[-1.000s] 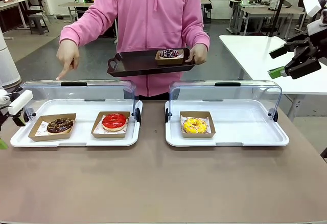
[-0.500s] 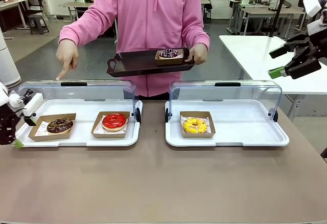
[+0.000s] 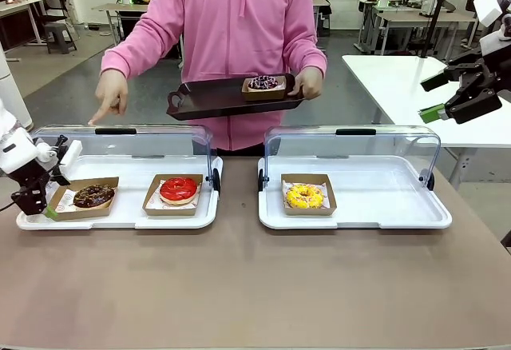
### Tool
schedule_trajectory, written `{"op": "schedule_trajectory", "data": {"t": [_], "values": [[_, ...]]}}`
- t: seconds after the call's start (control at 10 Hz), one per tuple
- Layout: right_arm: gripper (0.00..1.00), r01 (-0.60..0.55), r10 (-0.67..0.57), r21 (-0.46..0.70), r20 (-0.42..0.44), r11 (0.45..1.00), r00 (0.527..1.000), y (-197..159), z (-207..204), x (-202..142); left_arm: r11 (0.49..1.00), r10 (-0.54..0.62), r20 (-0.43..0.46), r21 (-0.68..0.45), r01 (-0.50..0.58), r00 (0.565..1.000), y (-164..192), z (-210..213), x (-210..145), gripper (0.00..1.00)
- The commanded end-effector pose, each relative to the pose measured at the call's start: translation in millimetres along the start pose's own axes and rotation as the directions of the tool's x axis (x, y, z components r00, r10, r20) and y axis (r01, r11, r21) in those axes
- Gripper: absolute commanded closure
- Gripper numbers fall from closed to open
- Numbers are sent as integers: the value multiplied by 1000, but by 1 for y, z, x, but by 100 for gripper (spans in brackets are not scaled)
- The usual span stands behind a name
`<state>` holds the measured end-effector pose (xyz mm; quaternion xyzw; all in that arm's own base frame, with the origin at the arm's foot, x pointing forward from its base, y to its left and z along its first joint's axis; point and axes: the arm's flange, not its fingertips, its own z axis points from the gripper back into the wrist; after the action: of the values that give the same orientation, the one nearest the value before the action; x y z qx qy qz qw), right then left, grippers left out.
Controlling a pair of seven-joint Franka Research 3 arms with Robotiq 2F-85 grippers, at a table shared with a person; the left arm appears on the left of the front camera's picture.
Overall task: Provide the desired donut to the person.
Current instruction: Pick up and lift the Paper togo box containing the Donut pointed at by the person.
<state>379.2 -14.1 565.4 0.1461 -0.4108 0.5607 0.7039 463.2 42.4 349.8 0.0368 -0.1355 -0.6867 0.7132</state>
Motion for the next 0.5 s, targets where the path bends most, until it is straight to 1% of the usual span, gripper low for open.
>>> {"op": "schedule_trajectory", "data": {"t": [0.0,0.1,0.4], "values": [[0,-6,6,7,0,1000,1000,1,-1,-1,1000,-19,-2,-7,19,1000,7,-8,-6,0],[0,-6,6,7,0,1000,1000,1,-1,-1,1000,-15,-3,-27,14,1000,6,-9,-4,0],[0,-6,6,7,0,1000,1000,1,-1,-1,1000,-1,-22,-31,1,1000,5,-13,-5,0]]}}
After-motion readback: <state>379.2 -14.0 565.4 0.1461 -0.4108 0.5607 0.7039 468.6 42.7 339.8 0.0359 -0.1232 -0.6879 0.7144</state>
